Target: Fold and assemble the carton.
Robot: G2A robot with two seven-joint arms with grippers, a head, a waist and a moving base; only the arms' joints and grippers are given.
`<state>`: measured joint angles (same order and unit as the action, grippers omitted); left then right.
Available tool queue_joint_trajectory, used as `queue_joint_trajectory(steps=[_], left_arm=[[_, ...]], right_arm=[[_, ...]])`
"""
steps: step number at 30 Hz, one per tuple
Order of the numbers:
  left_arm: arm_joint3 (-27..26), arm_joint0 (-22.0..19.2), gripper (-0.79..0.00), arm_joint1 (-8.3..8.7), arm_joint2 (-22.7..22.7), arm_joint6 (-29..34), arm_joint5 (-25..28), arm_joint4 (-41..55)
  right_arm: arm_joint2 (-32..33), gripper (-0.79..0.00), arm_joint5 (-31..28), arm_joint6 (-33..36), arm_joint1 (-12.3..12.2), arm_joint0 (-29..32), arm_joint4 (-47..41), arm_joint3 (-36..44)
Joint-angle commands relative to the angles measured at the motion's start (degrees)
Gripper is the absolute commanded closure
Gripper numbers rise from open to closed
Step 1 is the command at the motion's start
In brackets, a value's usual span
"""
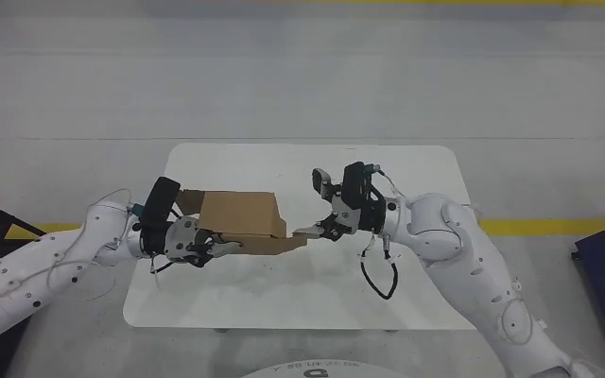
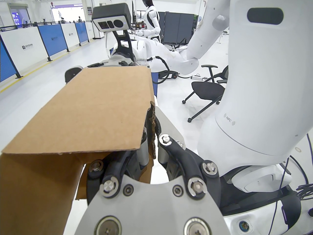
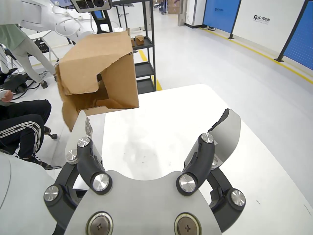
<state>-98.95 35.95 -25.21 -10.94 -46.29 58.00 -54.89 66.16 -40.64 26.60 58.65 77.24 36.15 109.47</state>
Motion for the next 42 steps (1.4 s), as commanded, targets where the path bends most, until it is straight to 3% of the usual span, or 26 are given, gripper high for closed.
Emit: queue_joint_trajectory(steps=[1, 7, 11, 14, 23, 31, 42], left_arm=[[-0.1, 0.0, 0.0, -0.08, 0.1, 0.0, 0.0, -0.4], [0.9, -0.1, 0.0, -0.24, -0.2, 0.0, 0.0, 0.8], [3.3, 0.5, 0.0, -0.19, -1.5, 0.0, 0.0, 4.0], [4.4, 0.9, 0.0, -0.39, -2.2, 0.0, 0.0, 3.7], [1.6, 1.6, 0.0, -1.98, -1.5, 0.0, 0.0, 2.1], [0.7, 0.3, 0.0, -2.72, 1.2, 0.0, 0.0, 3.2], [0.4, 0.6, 0.0, -3.36, 1.2, 0.0, 0.0, 2.1]], right_arm=[[-1.1, -0.785, 0.9, 0.2, 0.2, -0.9, 0.6, -0.4], [1.5, -0.785, 1.9, -5.0, 0.2, -0.3, -0.1, -0.7], [6.2, -0.785, -4.8, -10.3, -0.6, 4.6, -0.9, 1.8], [7.0, -0.785, -6.4, -10.1, -0.8, 6.3, 1.2, 3.3], [-0.2, -0.785, 3.1, -6.6, 0.4, 2.1, 7.8, 2.7], [-3.3, -0.785, 1.9, -6.9, 1.0, -0.7, 6.5, 1.1], [-5.0, -0.785, -1.1, -5.9, 1.4, -2.9, 3.0, -1.2]])
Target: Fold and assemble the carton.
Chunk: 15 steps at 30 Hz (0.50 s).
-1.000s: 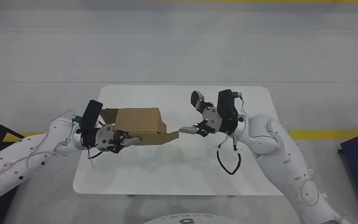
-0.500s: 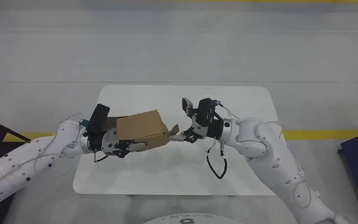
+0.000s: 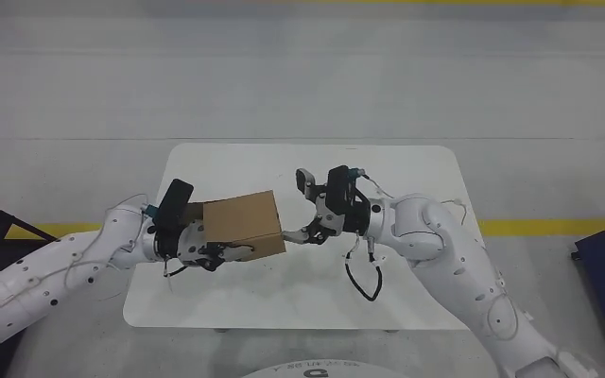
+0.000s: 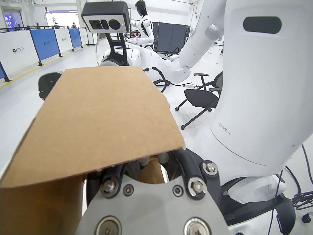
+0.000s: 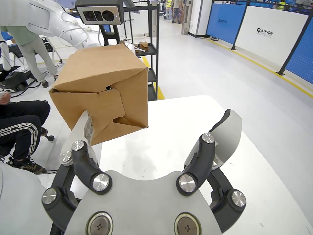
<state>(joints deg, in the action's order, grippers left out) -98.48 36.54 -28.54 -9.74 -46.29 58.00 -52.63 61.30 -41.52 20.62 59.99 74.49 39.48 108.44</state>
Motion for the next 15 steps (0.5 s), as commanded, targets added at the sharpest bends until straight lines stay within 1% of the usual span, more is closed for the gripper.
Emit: queue_joint_trajectory(steps=[1, 10, 15], left_arm=[[-0.1, 0.1, 0.0, -0.06, 0.0, 0.0, 0.0, -0.5], [-0.7, 0.5, 0.0, -0.07, 0.0, 0.0, 0.0, -2.5], [-0.9, 0.2, 0.0, 0.17, 0.0, 0.0, 0.0, -2.6]], right_arm=[[-0.4, -0.785, -0.5, 0.3, 0.1, -0.5, -0.7, -0.4], [-2.0, -0.785, -1.4, 1.9, 0.5, -3.5, -4.2, -3.8], [-3.7, -0.785, -2.5, 4.5, 0.7, -5.2, -6.2, -5.3]])
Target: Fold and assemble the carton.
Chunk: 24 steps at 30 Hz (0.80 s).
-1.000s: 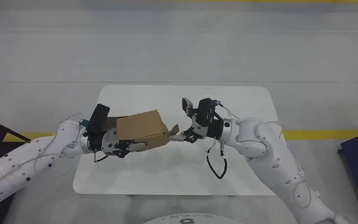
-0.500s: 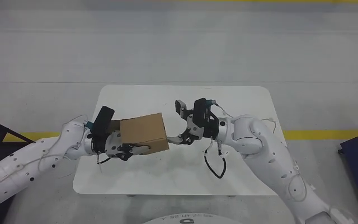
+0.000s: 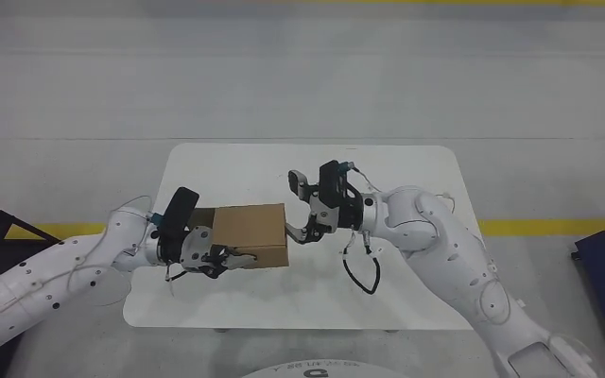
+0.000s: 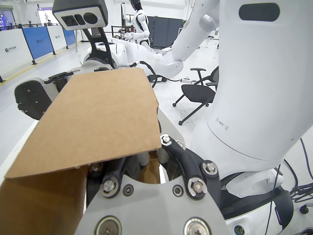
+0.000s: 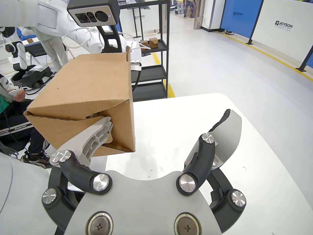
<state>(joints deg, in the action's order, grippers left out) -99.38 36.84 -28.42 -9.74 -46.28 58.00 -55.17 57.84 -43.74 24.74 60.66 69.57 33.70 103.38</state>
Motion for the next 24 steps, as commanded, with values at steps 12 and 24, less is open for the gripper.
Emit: queue_joint_trajectory(steps=[12, 24], left_arm=[[-2.1, -0.3, 0.0, 1.15, 0.0, 0.0, 0.0, 0.7], [-3.6, -0.1, 0.0, 1.87, 0.0, 0.0, 0.0, 0.9]], right_arm=[[-2.8, -0.785, -4.5, 2.9, 0.3, -2.7, -5.3, -2.4], [-6.1, -0.785, -9.3, 6.4, 0.8, -7.6, -13.6, -7.7]])
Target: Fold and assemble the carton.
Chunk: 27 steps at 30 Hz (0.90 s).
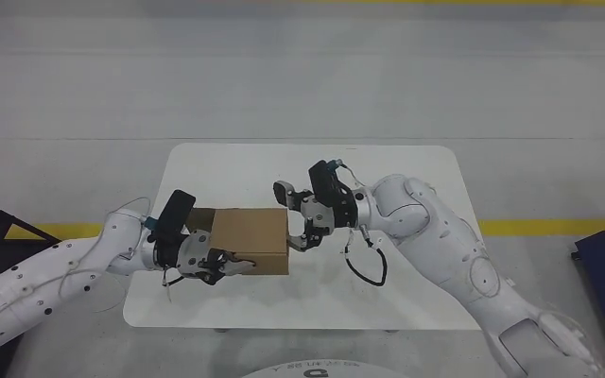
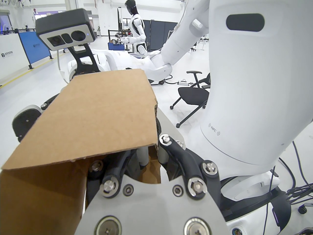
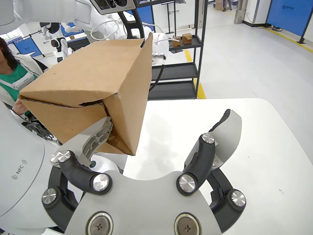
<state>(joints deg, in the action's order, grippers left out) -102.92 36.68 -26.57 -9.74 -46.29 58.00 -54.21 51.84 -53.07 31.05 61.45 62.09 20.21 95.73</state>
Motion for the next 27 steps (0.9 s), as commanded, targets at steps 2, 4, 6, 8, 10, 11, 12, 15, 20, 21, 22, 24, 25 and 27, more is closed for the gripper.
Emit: queue_joint_trajectory(steps=[2, 4, 6, 8, 10, 11, 12, 15, 20, 21, 22, 24, 25, 27], left_arm=[[-0.4, 0.1, 0.0, 0.04, 0.0, 0.0, 0.0, -0.1], [-0.7, 0.2, 0.0, 0.04, 0.0, 0.0, 0.0, -0.1], [-0.7, 0.2, 0.0, 0.09, 0.0, 0.0, 0.0, 0.0], [-0.8, 0.3, 0.0, 0.14, 0.0, 0.0, 0.0, 0.2], [-0.8, 0.3, 0.0, 0.21, 0.0, 0.0, 0.0, 0.2], [-0.7, 0.3, 0.0, 0.25, 0.0, 0.0, 0.0, 0.3], [-0.7, 0.2, 0.0, 0.29, 0.0, 0.0, 0.0, 0.4], [-0.7, 0.1, 0.0, 0.43, 0.0, 0.0, 0.0, 0.6], [-0.6, 0.3, 0.0, 0.57, 0.0, 0.0, 0.0, 0.5], [-0.5, 0.4, 0.0, 0.58, 0.0, 0.0, 0.0, 0.5], [-0.7, 0.6, 0.0, 0.58, 0.0, 0.0, 0.0, 0.4], [-0.7, 0.8, 0.0, 0.56, 0.0, 0.0, 0.0, 0.2], [-0.7, 0.9, 0.0, 0.54, 0.0, 0.0, 0.0, 0.2], [-0.9, 1.0, 0.0, 0.5, 0.0, 0.0, 0.0, 0.2]], right_arm=[[-0.4, -0.785, 0.0, 0.2, 0.1, -0.4, -0.4, -0.4], [-0.7, -0.785, -0.3, 0.3, 0.1, -0.8, -0.9, -0.8], [-0.8, -0.785, -1.3, 0.5, 0.1, -1.1, -1.8, -1.4], [-0.6, -0.785, -2.5, 0.7, 0.0, -1.4, -2.9, -2.1], [-0.5, -0.785, -4.1, 1.4, -0.2, -1.5, -4.1, -2.5], [-0.5, -0.785, -4.9, 1.7, -0.3, -1.6, -4.8, -2.6], [-0.4, -0.785, -4.9, 2.2, -0.5, -1.7, -5.5, -2.5], [0.2, -0.785, -4.9, 3.1, -1.0, -1.7, -6.6, -2.2], [1.1, -0.785, -4.9, 4.0, -1.8, -1.0, -7.1, -1.0], [1.2, -0.785, -4.9, 4.2, -1.9, -0.9, -7.1, -0.8], [1.2, -0.785, -4.9, 4.4, -2.0, -0.8, -7.2, -0.6], [1.2, -0.785, -4.9, 4.7, -2.2, -0.7, -7.4, -0.3], [1.1, -0.785, -4.9, 4.9, -2.3, -0.7, -7.7, -0.3], [0.8, -0.785, -4.9, 5.6, -2.6, -0.9, -8.5, 0.1]])
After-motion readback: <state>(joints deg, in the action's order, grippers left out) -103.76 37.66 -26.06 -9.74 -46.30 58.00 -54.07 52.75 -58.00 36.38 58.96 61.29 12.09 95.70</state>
